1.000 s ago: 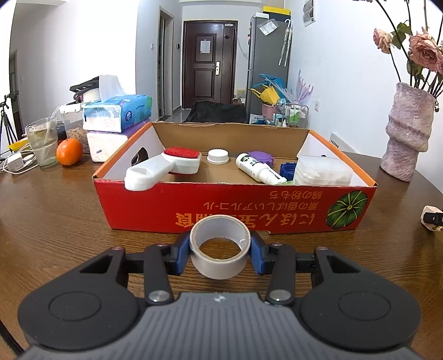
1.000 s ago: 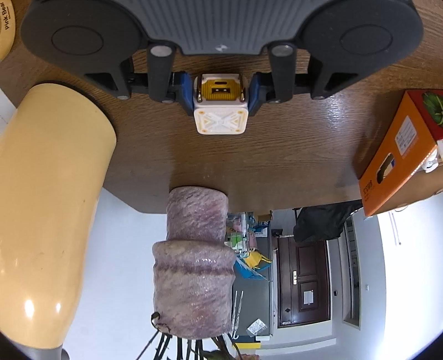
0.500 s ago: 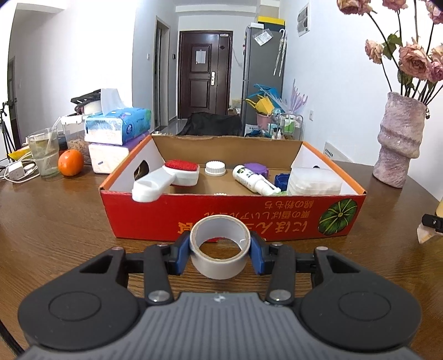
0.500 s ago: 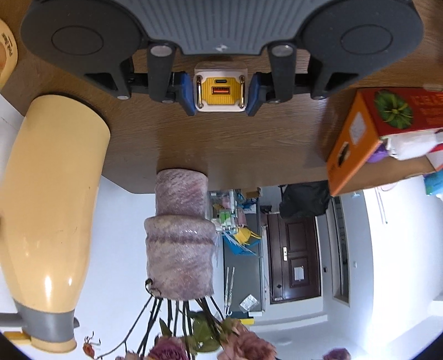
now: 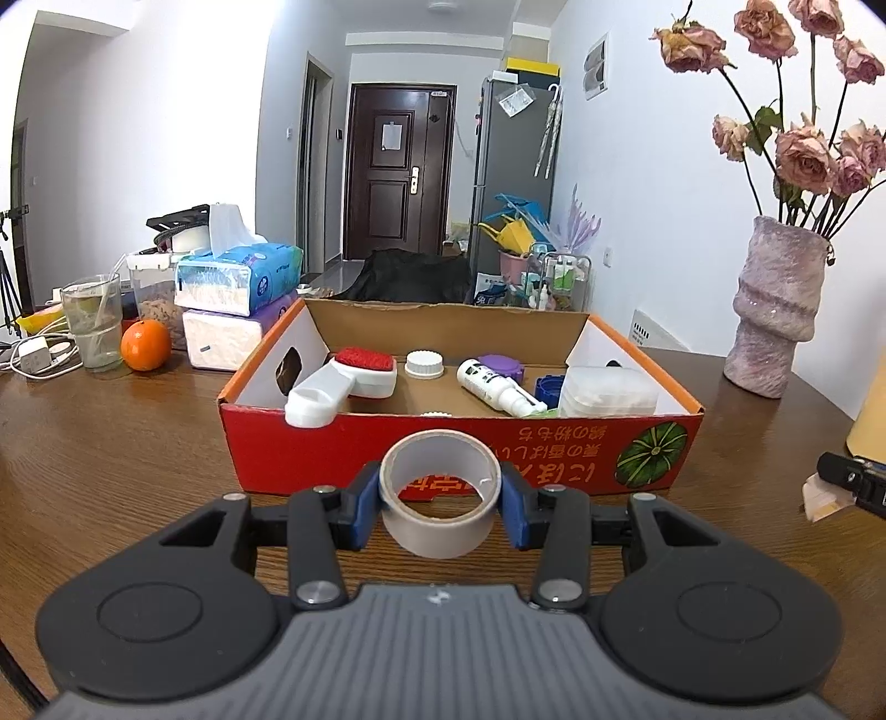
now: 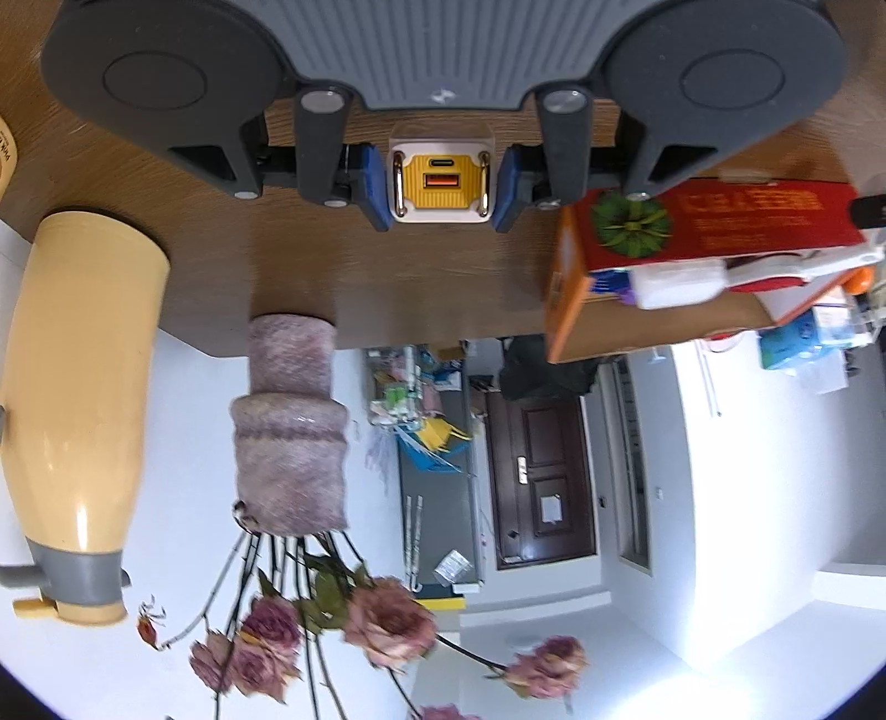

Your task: Organize rigid objects

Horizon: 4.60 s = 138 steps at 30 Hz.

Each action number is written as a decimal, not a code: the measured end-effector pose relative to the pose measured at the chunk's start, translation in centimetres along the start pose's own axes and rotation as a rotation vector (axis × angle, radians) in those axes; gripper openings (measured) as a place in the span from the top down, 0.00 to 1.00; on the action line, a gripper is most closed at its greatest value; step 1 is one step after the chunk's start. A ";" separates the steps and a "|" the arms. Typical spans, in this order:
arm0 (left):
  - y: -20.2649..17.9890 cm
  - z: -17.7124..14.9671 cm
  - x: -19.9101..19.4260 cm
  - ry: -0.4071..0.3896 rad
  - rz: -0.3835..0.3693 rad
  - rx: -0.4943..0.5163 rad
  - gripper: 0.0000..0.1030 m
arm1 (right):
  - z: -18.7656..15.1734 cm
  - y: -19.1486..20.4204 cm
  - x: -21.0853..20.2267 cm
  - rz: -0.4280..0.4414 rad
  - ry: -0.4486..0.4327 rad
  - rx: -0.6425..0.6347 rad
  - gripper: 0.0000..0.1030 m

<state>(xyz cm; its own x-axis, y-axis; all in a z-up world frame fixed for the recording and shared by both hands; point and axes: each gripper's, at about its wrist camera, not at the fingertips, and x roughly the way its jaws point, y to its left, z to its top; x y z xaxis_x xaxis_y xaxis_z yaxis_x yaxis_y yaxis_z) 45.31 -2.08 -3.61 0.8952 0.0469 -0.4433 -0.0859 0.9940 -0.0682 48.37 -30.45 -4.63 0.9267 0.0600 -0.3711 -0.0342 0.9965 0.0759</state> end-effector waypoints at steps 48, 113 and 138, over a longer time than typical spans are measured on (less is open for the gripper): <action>2.4 5.9 1.7 -0.105 -0.024 -0.070 0.57 | 2.8 14.5 1.4 0.186 -0.132 0.007 0.63; 3.9 12.2 8.4 -0.080 0.065 0.005 0.00 | 9.9 14.2 10.1 0.083 -0.020 -0.130 0.00; 2.8 6.4 -11.8 -0.139 0.010 0.064 0.00 | 7.4 12.0 -11.0 0.059 -0.075 -0.122 0.00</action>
<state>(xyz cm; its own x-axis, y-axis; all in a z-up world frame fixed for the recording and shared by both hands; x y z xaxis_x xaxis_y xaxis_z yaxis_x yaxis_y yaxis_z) 37.26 0.76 7.17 0.9466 0.0655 -0.3157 -0.0706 0.9975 -0.0050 40.53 -19.59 7.19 0.9471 0.1183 -0.2984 -0.1299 0.9913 -0.0192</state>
